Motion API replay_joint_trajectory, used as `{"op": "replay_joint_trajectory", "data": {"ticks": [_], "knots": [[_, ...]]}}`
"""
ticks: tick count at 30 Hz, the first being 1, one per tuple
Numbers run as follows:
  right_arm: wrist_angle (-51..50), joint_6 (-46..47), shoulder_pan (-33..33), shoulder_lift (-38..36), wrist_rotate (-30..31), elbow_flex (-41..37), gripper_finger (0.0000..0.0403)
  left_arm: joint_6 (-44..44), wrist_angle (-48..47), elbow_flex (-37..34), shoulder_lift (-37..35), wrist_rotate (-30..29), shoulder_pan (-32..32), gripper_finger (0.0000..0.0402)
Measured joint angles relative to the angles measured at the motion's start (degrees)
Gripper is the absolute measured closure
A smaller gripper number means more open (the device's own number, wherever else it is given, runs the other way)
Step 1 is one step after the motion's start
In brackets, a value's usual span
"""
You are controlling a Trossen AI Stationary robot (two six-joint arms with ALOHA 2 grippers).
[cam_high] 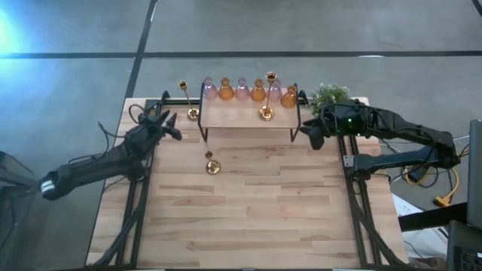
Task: Pick & Place candle stick holders
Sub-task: Put the top gold candle holder on the shelf
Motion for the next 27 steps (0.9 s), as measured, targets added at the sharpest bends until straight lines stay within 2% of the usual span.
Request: {"op": "replay_joint_trajectory", "data": {"ticks": [3, 6, 12, 20, 27], "knots": [[1.4, 0.0, 0.0, 0.0, 0.0, -0.5, 0.0239, 0.5, 0.0, 1.7, 2.6, 7.7, 5.1, 0.0225], [2.4, -0.2, 0.0, -0.1, 0.0, -0.8, 0.0239, 1.5, 0.2, 4.1, 6.6, 14.5, 10.6, 0.0218], [2.4, -0.4, 0.0, -0.2, 0.2, -0.9, 0.0246, 5.6, 5.7, 8.8, 17.3, 23.6, 18.4, 0.0218], [2.3, -0.5, 0.0, -0.2, 0.3, -0.9, 0.0245, 9.6, 10.4, 14.2, 31.4, 25.2, 20.4, 0.0219], [2.3, -0.5, 0.0, -0.2, 0.3, -0.9, 0.0256, 10.2, 15.1, 16.2, 37.8, 22.4, 21.3, 0.022]]}}
